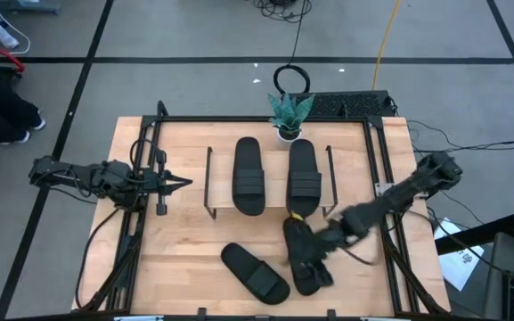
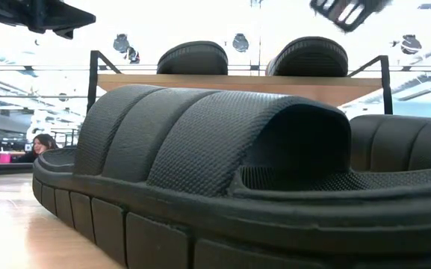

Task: Pick and place slides into the shelf
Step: Put the black slide under the shelf

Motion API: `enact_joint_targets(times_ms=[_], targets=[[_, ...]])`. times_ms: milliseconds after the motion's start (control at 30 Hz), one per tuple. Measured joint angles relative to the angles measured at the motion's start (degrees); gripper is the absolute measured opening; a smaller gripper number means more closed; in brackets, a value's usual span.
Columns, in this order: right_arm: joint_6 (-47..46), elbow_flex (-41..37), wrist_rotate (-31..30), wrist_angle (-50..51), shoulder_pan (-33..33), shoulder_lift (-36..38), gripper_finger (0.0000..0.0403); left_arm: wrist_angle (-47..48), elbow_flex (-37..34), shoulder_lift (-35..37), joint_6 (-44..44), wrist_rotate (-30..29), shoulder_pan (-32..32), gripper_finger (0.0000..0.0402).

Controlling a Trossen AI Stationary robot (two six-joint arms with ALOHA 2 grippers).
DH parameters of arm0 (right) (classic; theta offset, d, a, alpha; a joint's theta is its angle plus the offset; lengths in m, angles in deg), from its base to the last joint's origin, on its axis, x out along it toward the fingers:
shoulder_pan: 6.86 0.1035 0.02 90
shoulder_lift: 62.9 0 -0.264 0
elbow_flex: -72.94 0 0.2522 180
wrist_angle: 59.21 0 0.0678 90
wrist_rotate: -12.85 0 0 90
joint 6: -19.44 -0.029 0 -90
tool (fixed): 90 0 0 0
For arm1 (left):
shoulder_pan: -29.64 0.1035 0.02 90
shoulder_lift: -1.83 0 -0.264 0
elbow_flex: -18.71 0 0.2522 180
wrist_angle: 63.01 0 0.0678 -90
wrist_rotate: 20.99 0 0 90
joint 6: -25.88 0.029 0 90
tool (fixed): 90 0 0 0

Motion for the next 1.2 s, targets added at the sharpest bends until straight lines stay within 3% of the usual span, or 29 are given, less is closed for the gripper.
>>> enact_joint_targets(times_ms=[133, 333, 433, 667, 1000, 1200], targets=[[-1.45, 0.02, -14.40, 1.42, 8.34, 3.48, 0.0142, -0.09, 0.00, -0.02, 1.06, 0.00, -0.02, 0.0008], [-9.14, 0.09, -33.50, 7.20, 19.61, 3.99, 0.0017, -1.19, 0.00, 0.00, 1.10, 0.00, -0.02, 0.0003], [-13.62, 0.09, -38.40, 9.56, 22.38, 2.31, 0.0011, -1.36, 0.00, 0.00, 1.10, 0.00, -0.01, 0.0010], [-15.09, -1.27, -35.92, 6.31, 23.46, -0.63, 0.0011, -1.33, 0.00, -0.02, 1.04, 0.00, -0.01, 0.0013], [-8.73, -14.57, -33.88, -26.62, 17.44, -0.73, 0.0009, -0.81, 0.00, 0.00, -2.16, -0.01, 0.00, 0.0011], [3.04, -12.86, -45.77, -24.58, 20.72, -1.13, 0.0012, -0.26, 0.00, 0.00, -2.15, 0.00, -0.02, 0.0015]])
